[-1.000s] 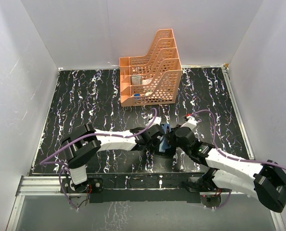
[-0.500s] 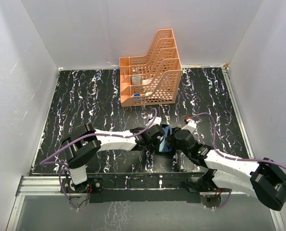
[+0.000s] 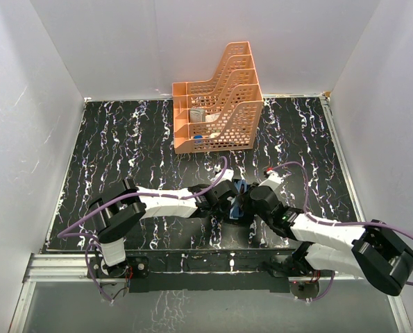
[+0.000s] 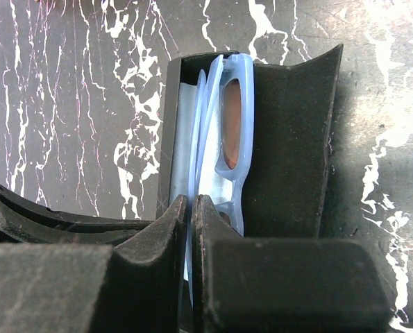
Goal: Organize the sunglasses
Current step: Place the sunglasses in the sunglasses case.
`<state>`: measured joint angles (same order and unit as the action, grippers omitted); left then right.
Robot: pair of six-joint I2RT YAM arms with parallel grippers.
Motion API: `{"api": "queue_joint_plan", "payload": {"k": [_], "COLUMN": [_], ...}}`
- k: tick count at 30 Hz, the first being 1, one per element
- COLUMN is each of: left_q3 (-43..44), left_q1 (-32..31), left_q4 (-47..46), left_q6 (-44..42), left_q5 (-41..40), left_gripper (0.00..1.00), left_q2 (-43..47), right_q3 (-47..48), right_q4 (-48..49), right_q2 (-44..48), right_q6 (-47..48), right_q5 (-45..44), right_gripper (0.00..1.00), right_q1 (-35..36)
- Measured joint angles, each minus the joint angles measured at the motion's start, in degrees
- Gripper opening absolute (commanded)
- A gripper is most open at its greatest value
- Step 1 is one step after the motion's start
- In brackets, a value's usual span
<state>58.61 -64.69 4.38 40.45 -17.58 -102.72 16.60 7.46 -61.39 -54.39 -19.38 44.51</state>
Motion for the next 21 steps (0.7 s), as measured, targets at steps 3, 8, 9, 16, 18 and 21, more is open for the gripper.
{"api": "queue_joint_plan", "payload": {"k": [3, 8, 9, 16, 18, 21], "left_q3": [0.0, 0.0, 0.0, 0.0, 0.0, 0.1], "left_q1": [0.0, 0.0, 0.0, 0.0, 0.0, 0.0], "left_q4": [0.0, 0.0, 0.0, 0.0, 0.0, 0.1], "left_q6": [0.0, 0.0, 0.0, 0.0, 0.0, 0.0], "left_q5": [0.0, 0.0, 0.0, 0.0, 0.0, 0.0], "left_gripper": [0.06, 0.06, 0.06, 0.06, 0.06, 0.06], "left_q2": [0.0, 0.0, 0.0, -0.1, -0.1, -0.1], "right_q3": [0.0, 0.0, 0.0, 0.0, 0.0, 0.0], "right_q4": [1.7, 3.3, 3.5, 4.8, 4.8, 4.5], "right_q2": [-1.1, -2.1, -2.3, -3.2, -3.2, -3.2], "right_q6": [-0.1, -0.2, -0.2, -0.6, -0.8, -0.9], "right_q5": [0.4, 1.1, 1.2, 1.8, 1.9, 2.0], "right_gripper": [0.00, 0.00, 0.00, 0.06, 0.12, 0.13], "right_q1": [0.0, 0.0, 0.0, 0.0, 0.0, 0.0]}}
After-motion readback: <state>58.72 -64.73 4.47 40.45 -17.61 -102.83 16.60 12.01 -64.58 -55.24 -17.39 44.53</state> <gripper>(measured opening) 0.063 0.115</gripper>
